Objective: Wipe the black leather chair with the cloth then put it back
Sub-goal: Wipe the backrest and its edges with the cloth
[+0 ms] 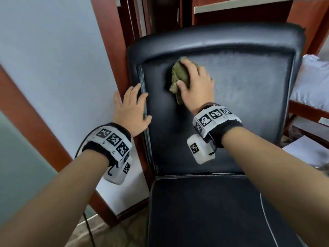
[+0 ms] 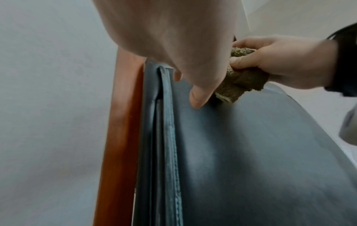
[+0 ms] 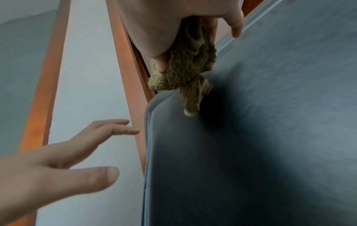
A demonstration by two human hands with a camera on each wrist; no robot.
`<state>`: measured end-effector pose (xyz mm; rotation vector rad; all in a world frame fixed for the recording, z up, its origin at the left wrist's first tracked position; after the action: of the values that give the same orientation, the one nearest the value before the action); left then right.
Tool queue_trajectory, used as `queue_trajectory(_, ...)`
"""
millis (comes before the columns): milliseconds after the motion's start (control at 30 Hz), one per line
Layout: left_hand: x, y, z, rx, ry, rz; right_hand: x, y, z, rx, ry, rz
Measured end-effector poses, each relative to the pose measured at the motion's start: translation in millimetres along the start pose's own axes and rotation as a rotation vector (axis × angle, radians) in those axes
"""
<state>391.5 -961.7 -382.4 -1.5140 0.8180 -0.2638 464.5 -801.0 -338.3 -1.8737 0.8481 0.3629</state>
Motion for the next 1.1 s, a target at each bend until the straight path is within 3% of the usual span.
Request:
queue_trajectory(233, -46, -25, -48, 0.237, 0.009, 0.229, -39, 10, -28, -0.090, -0.178, 0.121)
queue_trajectory(367, -82, -64, -58, 0.297, 0.096, 0.363, -49, 18, -30, -0.133, -0.145, 0.074)
queue_trajectory(600, -105, -98, -33, 0.164, 0.311, 0.175, -51, 16, -24, -0.332, -0.049, 0.067)
queue_trajectory(700, -91, -100, -33, 0.296, 0.266, 0.126, -47, 17, -32, -0.385, -0.051, 0.027)
queue_trajectory(833, -66, -71, -43, 0.645, 0.101, -0.088, -29, 29, -55, -0.417, -0.143, -0.031)
queue_trajectory(1000, -46, -65, -39, 0.947, 0.124, -0.114, -17, 34, -75, -0.404, -0.238, -0.048)
queue_trajectory(1100, -53, -63, -43, 0.971, 0.081, -0.087, -24, 41, -80, -0.341, -0.293, -0.145)
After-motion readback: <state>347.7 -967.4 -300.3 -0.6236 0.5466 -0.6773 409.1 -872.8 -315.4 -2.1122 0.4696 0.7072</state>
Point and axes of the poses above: each hand's wrist, its own x-axis away from the middle knuckle, its own y-axis out of the palm, z = x × y, the point moved 7 cm from there along -x, towards the middle knuckle, and after that the axes turned 7 degrees about -z, right-handed, at the moved point
